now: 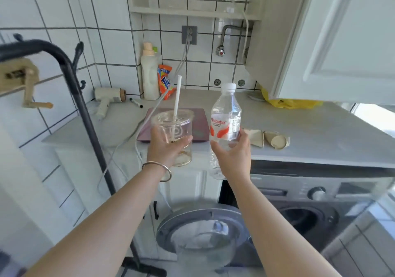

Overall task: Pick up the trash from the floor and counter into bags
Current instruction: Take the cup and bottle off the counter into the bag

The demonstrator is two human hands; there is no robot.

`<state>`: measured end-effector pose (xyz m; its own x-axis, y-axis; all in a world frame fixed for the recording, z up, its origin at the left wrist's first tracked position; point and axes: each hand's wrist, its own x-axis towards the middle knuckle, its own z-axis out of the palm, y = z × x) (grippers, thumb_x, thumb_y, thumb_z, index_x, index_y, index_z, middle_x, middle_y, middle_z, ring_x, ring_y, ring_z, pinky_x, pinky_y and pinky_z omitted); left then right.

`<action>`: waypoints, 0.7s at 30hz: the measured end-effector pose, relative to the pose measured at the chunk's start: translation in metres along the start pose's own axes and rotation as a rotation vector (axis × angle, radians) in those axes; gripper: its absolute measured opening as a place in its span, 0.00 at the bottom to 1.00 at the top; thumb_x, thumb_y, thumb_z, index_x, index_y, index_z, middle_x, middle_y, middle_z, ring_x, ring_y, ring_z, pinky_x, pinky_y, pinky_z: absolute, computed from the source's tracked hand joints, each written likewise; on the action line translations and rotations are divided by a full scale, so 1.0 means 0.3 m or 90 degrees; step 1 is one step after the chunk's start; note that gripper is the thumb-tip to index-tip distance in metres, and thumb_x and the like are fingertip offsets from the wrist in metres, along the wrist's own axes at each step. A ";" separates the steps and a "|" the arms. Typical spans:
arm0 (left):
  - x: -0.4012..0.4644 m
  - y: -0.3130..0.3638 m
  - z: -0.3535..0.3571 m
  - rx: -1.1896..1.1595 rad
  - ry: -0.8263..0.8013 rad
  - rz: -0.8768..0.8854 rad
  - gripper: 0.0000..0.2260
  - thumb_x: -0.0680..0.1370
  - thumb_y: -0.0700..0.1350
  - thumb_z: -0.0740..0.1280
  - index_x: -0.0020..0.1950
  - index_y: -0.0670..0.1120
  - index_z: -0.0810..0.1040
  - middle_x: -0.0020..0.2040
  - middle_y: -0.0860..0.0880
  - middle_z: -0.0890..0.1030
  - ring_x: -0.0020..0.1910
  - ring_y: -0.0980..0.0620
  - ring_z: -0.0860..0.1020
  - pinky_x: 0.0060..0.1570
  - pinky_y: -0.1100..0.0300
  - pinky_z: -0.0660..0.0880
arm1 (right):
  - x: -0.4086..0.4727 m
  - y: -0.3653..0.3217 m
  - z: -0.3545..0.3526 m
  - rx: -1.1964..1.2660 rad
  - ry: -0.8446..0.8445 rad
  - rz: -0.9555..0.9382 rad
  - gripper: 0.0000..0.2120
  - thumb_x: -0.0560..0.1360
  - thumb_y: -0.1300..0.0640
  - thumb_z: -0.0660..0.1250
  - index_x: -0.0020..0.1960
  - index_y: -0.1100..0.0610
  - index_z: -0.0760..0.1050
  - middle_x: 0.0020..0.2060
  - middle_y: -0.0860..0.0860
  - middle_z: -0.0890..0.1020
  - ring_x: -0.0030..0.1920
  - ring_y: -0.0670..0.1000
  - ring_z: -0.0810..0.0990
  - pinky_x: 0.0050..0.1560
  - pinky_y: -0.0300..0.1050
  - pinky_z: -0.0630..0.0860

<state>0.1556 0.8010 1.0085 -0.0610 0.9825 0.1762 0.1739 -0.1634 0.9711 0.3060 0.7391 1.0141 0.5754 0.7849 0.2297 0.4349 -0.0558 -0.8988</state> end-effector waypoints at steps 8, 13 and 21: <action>-0.571 -0.096 -0.184 0.013 -0.121 -0.066 0.32 0.66 0.55 0.76 0.62 0.46 0.64 0.55 0.50 0.74 0.54 0.48 0.75 0.56 0.53 0.73 | -0.635 0.094 -0.156 -0.038 0.004 0.107 0.37 0.69 0.46 0.71 0.72 0.54 0.59 0.66 0.49 0.70 0.63 0.51 0.73 0.61 0.48 0.72; -0.843 -0.235 -0.205 0.013 -0.186 -0.160 0.36 0.56 0.64 0.77 0.57 0.49 0.71 0.53 0.48 0.81 0.52 0.46 0.81 0.55 0.42 0.77 | -0.896 0.203 -0.274 -0.057 0.006 0.176 0.35 0.68 0.47 0.72 0.70 0.54 0.62 0.62 0.49 0.73 0.61 0.50 0.74 0.59 0.46 0.72; -1.249 -0.493 -0.098 0.079 -0.313 -0.311 0.40 0.54 0.66 0.75 0.57 0.45 0.69 0.57 0.38 0.78 0.53 0.40 0.80 0.52 0.41 0.78 | -1.228 0.574 -0.446 -0.061 0.022 0.340 0.35 0.65 0.46 0.74 0.67 0.51 0.63 0.59 0.47 0.75 0.59 0.50 0.76 0.60 0.51 0.75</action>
<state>0.1238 0.4544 0.8036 0.2848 0.8725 -0.3970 0.3528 0.2897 0.8897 0.2617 0.3577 0.8247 0.7553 0.6115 -0.2357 0.1361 -0.4982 -0.8563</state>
